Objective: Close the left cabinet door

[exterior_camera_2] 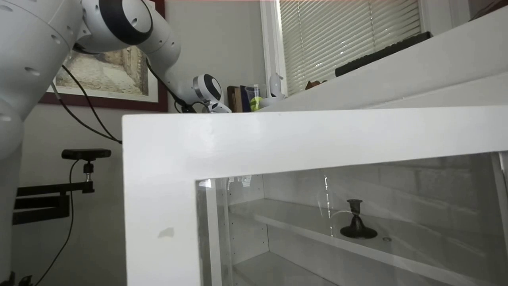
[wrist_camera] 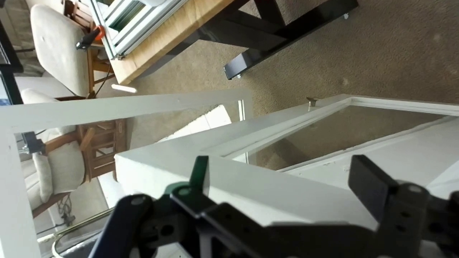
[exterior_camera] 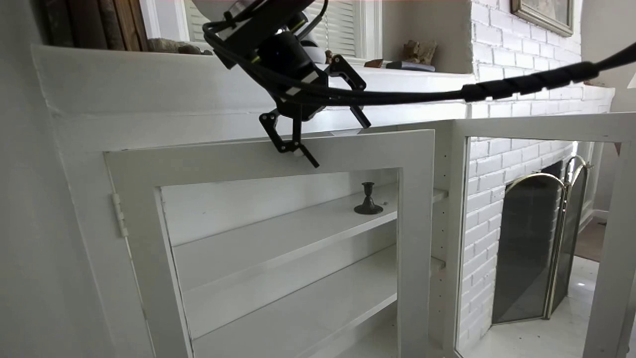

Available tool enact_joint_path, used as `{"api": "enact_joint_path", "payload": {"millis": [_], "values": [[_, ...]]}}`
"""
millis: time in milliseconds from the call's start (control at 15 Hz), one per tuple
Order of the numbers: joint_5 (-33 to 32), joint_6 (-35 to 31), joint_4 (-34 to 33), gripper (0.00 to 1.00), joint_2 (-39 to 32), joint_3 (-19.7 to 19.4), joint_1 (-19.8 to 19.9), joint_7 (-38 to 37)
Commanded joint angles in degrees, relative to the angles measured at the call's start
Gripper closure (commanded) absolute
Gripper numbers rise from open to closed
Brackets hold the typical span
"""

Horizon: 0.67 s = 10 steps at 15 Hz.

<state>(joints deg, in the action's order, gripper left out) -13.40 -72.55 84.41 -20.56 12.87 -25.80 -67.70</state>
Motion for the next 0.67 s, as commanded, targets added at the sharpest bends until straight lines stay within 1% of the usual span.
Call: {"api": "enact_joint_path", "payload": {"millis": [0, 600], "values": [[-3.6, 1.5, -0.1, 0.00, 0.3, -0.5, 0.2, 5.4], [-13.0, -0.7, 3.8, 0.00, 1.9, -2.8, 2.8, 18.4]]}}
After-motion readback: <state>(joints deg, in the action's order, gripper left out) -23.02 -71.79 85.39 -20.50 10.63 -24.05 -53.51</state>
